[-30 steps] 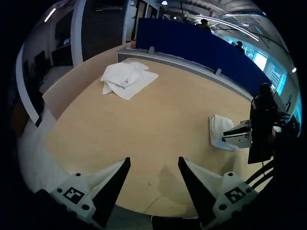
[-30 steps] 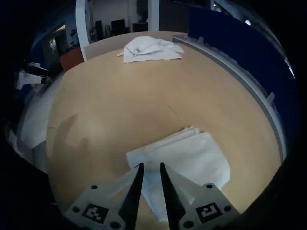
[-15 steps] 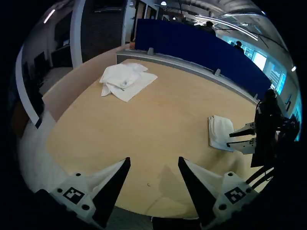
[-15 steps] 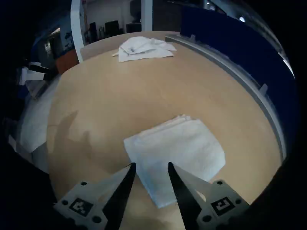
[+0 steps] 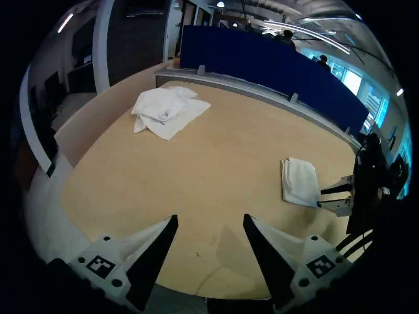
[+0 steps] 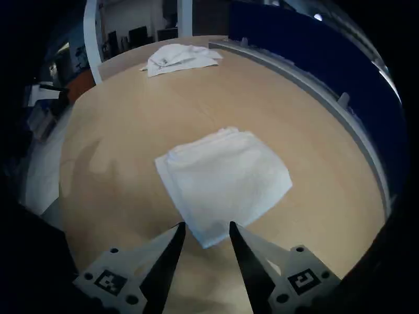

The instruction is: Fold towel

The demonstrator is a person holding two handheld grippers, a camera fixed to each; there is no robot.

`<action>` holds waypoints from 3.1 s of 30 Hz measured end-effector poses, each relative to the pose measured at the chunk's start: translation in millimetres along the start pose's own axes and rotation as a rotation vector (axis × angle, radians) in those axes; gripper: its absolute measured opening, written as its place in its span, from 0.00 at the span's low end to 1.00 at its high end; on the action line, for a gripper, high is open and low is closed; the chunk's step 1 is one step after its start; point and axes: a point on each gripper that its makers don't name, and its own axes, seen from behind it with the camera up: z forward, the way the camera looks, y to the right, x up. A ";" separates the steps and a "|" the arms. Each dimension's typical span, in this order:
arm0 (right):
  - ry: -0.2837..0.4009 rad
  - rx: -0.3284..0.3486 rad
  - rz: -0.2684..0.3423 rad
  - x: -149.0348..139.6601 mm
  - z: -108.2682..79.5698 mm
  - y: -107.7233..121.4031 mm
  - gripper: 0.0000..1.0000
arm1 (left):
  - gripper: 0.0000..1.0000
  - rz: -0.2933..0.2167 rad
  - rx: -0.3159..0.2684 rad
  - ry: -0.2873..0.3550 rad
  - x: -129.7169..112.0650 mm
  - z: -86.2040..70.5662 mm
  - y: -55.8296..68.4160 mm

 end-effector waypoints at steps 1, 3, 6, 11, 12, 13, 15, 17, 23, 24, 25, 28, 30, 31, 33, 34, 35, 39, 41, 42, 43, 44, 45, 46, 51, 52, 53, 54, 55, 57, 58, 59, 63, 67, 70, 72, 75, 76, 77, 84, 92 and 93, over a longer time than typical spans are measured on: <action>-0.003 -0.002 0.004 -2.5 -0.5 0.6 0.64 | 0.92 0.001 -0.001 -0.001 0.0 0.5 0.6; -0.010 -0.006 0.012 -7.6 -1.3 1.6 0.64 | 0.92 0.003 -0.003 -0.003 -0.1 1.5 2.1; -0.022 -0.007 0.020 -14.0 -0.3 1.5 0.64 | 0.92 0.007 -0.008 -0.005 -0.4 3.0 4.4; -0.040 -0.005 0.016 -24.8 2.2 -1.8 0.63 | 0.92 0.012 -0.011 -0.007 -0.2 3.7 7.7; -0.044 -0.003 0.015 -26.8 2.8 -2.7 0.62 | 0.92 0.011 -0.012 -0.007 -0.4 3.8 8.1; -0.048 -0.002 0.015 -28.5 3.4 -3.4 0.61 | 0.92 0.010 -0.012 -0.008 -0.9 4.2 8.4; -0.055 0.001 0.017 -31.6 4.8 -4.6 0.59 | 0.92 0.008 -0.013 -0.010 -2.0 5.0 9.1; -0.057 0.002 0.021 -33.1 5.9 -5.1 0.57 | 0.92 0.006 -0.015 -0.012 -3.2 5.8 10.0; -0.056 0.006 0.030 -33.1 7.4 -5.9 0.53 | 0.92 0.006 -0.015 -0.017 -6.2 6.7 11.3; -0.056 0.007 0.032 -32.9 7.9 -6.2 0.52 | 0.92 0.006 -0.015 -0.018 -6.5 6.9 11.4; -0.056 0.008 0.034 -32.5 8.3 -6.5 0.49 | 0.92 0.006 -0.016 -0.018 -6.5 7.1 11.6; -0.056 0.010 0.042 -31.3 9.5 -6.7 0.40 | 0.92 0.004 -0.016 -0.019 -6.3 7.7 11.6; -0.056 0.008 0.047 -30.3 10.5 -6.1 0.32 | 0.93 0.003 -0.016 -0.019 -6.0 7.9 11.2; -0.054 0.007 0.049 -29.8 10.9 -5.5 0.28 | 0.92 0.002 -0.016 -0.019 -5.8 7.9 11.0; -0.049 0.006 0.053 -28.6 12.0 -4.5 0.21 | 0.92 0.001 -0.015 -0.019 -5.5 7.9 10.4; -0.049 0.007 0.055 -28.3 12.6 -4.7 0.18 | 0.92 0.001 -0.015 -0.020 -5.5 8.1 10.0; -0.048 0.009 0.056 -28.0 13.2 -4.9 0.15 | 0.92 0.001 -0.014 -0.021 -5.5 8.3 9.7; -0.038 0.006 0.052 -24.3 13.7 -4.0 0.07 | 0.92 0.003 -0.012 -0.024 -5.7 9.3 8.9; -0.030 0.004 0.047 -21.9 12.5 -3.1 0.06 | 0.92 0.004 -0.013 -0.024 -5.3 9.7 9.4; -0.026 0.002 0.045 -20.2 11.5 -2.3 0.06 | 0.92 0.005 -0.014 -0.024 -4.8 10.0 9.8; -0.022 0.000 0.044 -18.0 10.1 -1.3 0.06 | 0.92 0.007 -0.016 -0.024 -4.1 10.4 10.5; -0.018 -0.002 0.042 -15.8 8.8 -0.4 0.06 | 0.92 0.008 -0.017 -0.024 -3.4 10.9 11.2; -0.012 -0.006 0.041 -12.8 6.8 1.1 0.06 | 0.92 0.010 -0.019 -0.023 -2.3 11.5 12.2; -0.006 -0.011 0.040 -9.2 4.3 2.9 0.06 | 0.92 0.012 -0.023 -0.022 -0.9 12.1 13.5; 0.033 -0.038 0.023 16.3 -12.7 14.6 0.06 | 0.92 0.023 -0.040 -0.012 8.4 15.8 21.0; 0.040 -0.046 0.017 22.5 -16.6 17.8 0.06 | 0.92 0.025 -0.044 -0.009 11.0 16.0 23.0; 0.048 -0.054 0.010 28.6 -20.5 21.1 0.06 | 0.92 0.028 -0.048 -0.006 13.6 16.3 25.1; 0.056 -0.062 0.003 35.6 -25.1 24.6 0.06 | 0.92 0.031 -0.053 -0.002 16.9 16.5 27.7; 0.065 -0.069 -0.004 42.0 -29.5 27.5 0.06 | 0.92 0.034 -0.058 0.003 20.1 16.5 30.3; 0.082 -0.082 -0.018 55.4 -39.2 33.4 0.06 | 0.92 0.041 -0.070 0.013 26.8 16.5 35.8; 0.090 -0.088 -0.024 61.3 -44.2 36.0 0.06 | 0.92 0.045 -0.074 0.017 29.7 16.7 38.2; 0.097 -0.093 -0.030 67.3 -49.2 38.5 0.06 | 0.92 0.048 -0.079 0.021 32.6 16.9 40.6; 0.122 -0.113 -0.055 88.7 -71.5 47.8 0.05 | 0.92 0.063 -0.095 0.038 43.1 17.5 49.6; 0.138 -0.132 -0.073 101.8 -93.0 56.6 0.05 | 0.92 0.069 -0.113 0.049 50.4 17.2 58.2; 0.148 -0.144 -0.074 107.3 -107.1 63.6 0.06 | 0.92 0.075 -0.125 0.056 55.0 16.7 64.0; 0.153 -0.151 -0.070 109.0 -115.6 68.6 0.06 | 0.92 0.080 -0.132 0.059 57.7 16.4 67.4; 0.157 -0.162 -0.064 107.2 -126.9 76.5 0.06 | 0.92 0.088 -0.138 0.064 61.1 16.3 71.7; 0.157 -0.167 -0.063 105.4 -130.2 79.5 0.06 | 0.92 0.090 -0.140 0.065 61.8 16.3 73.2; 0.156 -0.171 -0.062 103.6 -133.4 82.5 0.05 | 0.92 0.092 -0.141 0.066 62.6 16.2 74.7; 0.154 -0.201 -0.046 90.7 -154.5 108.2 0.05 | 0.92 0.102 -0.153 0.066 63.7 16.8 84.5; 0.150 -0.222 -0.025 75.1 -174.8 138.4 0.05 | 0.92 0.113 -0.156 0.055 60.0 16.7 96.0; 0.148 -0.225 -0.022 72.3 -177.7 143.1 0.05 | 0.92 0.115 -0.156 0.054 59.7 16.9 97.5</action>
